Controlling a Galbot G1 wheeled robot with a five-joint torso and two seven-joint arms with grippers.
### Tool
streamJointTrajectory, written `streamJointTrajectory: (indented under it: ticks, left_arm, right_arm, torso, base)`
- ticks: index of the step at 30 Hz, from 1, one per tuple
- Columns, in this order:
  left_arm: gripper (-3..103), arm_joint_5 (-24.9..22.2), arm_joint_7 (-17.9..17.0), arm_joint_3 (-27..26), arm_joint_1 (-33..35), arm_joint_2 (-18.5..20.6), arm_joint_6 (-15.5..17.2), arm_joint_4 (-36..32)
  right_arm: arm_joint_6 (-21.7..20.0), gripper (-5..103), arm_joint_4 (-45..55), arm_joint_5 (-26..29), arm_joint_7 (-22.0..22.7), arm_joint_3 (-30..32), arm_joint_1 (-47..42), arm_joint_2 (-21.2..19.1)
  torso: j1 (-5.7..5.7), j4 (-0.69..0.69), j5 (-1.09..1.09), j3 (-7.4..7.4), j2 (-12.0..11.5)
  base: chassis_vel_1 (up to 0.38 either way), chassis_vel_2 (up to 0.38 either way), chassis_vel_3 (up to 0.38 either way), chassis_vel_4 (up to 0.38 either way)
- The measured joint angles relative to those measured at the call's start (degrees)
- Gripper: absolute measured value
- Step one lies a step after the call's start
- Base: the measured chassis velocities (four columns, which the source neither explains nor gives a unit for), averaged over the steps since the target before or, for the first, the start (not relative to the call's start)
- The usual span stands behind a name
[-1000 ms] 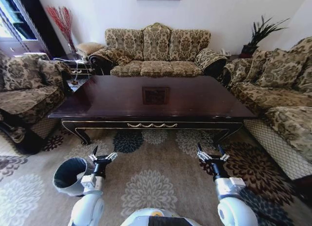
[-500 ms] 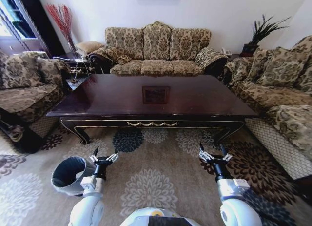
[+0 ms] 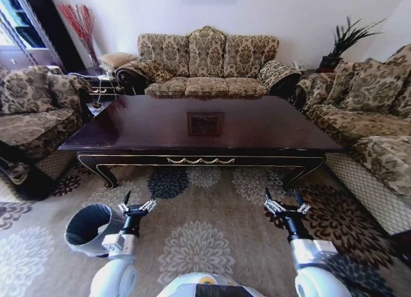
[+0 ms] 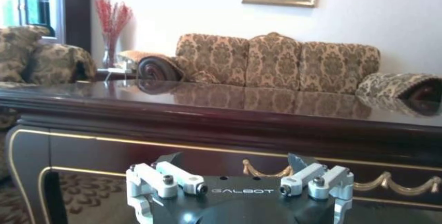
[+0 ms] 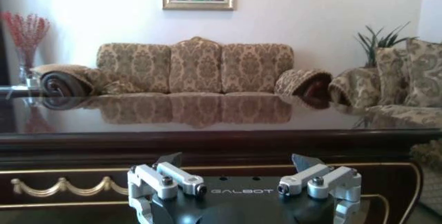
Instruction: Move to the front of the table and place the trash on the table into the trash bin.
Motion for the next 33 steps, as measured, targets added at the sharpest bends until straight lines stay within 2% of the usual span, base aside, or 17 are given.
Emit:
streamJointTrajectory:
  ticks: [9,33]
  left_arm:
    - [100,-0.2,0.1,0.9,-0.9,0.9,1.7,0.0]
    - [100,0.0,0.2,0.9,-0.9,1.0,1.8,0.2]
  right_arm:
    - [1.2,100,0.3,-2.0,-0.5,0.1,-1.1,0.7]
    - [1.0,100,0.1,-2.2,-0.4,0.1,-0.9,0.7]
  torso:
    - [0.04,0.0,0.01,0.07,0.1]
    - [0.12,0.0,0.01,0.24,0.4]
  base:
    - [0.0,0.0,0.0,0.0]
    - [0.0,0.0,0.0,0.0]
